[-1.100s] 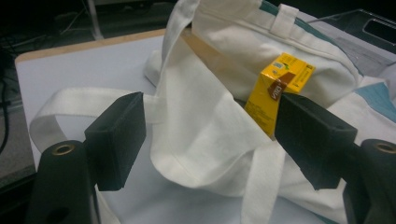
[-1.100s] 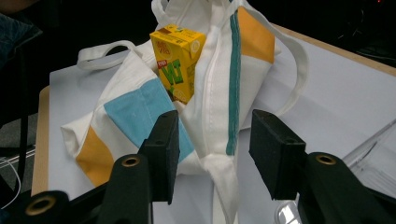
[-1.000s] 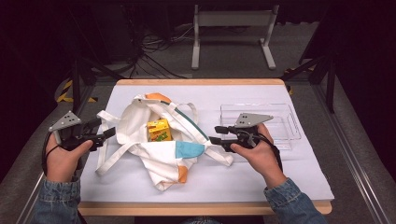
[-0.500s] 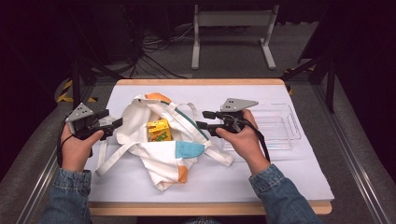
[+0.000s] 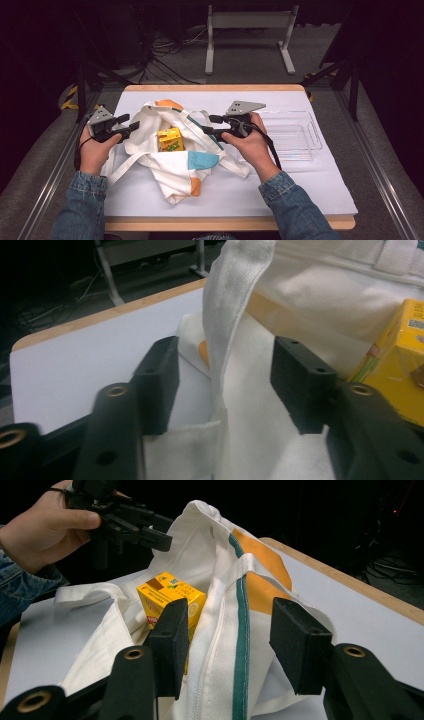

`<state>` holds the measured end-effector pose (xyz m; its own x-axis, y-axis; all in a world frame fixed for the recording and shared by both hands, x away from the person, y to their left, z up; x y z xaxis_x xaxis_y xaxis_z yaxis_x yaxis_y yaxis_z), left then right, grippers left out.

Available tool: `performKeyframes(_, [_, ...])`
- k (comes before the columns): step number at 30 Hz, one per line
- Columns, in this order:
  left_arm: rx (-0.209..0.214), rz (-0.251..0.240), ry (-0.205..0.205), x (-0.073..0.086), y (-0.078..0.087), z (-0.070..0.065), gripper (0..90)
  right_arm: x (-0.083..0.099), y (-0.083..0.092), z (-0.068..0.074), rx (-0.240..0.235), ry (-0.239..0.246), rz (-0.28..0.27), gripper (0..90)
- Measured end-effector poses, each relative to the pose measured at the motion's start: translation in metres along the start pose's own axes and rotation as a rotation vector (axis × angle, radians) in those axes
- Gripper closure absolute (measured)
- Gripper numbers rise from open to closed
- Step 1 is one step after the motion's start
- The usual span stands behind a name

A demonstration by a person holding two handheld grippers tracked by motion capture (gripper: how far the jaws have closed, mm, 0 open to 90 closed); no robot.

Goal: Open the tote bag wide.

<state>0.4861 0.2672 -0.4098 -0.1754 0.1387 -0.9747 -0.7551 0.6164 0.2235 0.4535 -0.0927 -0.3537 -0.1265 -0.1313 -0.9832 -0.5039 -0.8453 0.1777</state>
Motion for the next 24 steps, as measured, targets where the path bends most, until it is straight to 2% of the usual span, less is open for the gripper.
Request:
performKeyframes(1, [0.008,0.003,0.003,0.0,-0.001,-0.001,57.8,0.0,0.0,0.0,0.001,-0.001,0.001,50.5])
performKeyframes(2, [0.018,0.007,-0.004,-0.001,-0.002,-0.001,68.0,0.0,0.0,0.0,0.001,-0.002,0.003,50.5])
performKeyframes(3, [0.013,0.012,-0.01,-0.001,-0.001,-0.002,79.6,0.001,0.0,-0.001,0.001,-0.003,0.005,50.5])
performKeyframes(4, [0.012,0.016,-0.012,-0.002,-0.001,-0.002,86.6,0.001,-0.001,-0.001,0.003,-0.004,0.006,50.5])
performKeyframes(10, [0.038,0.023,-0.005,-0.006,-0.002,-0.009,88.6,0.002,-0.01,-0.002,-0.002,-0.001,0.021,50.1])
performKeyframes(21, [0.075,-0.002,-0.023,-0.011,0.003,-0.016,88.6,0.007,-0.049,-0.008,0.01,-0.019,0.046,51.4])
performKeyframes(22, [0.076,0.0,-0.03,-0.011,0.003,-0.016,88.6,0.008,-0.052,-0.009,0.013,-0.022,0.05,54.4])
performKeyframes(24, [0.084,0.003,-0.03,-0.011,0.004,-0.018,88.6,0.012,-0.058,-0.009,0.011,-0.024,0.075,72.1])
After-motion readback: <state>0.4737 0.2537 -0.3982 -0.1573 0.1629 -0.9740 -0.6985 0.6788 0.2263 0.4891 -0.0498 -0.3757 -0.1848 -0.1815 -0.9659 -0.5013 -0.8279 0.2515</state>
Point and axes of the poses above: each handheld gripper's, and its own axes: y roughly backward along the jaws, x roughly out of its underside, z roughly to its left, the point moved 4 cm from there along -y, roughly forward along the jaws, and after that the axes turned 12 degrees about -z, right-handed, at the moved point
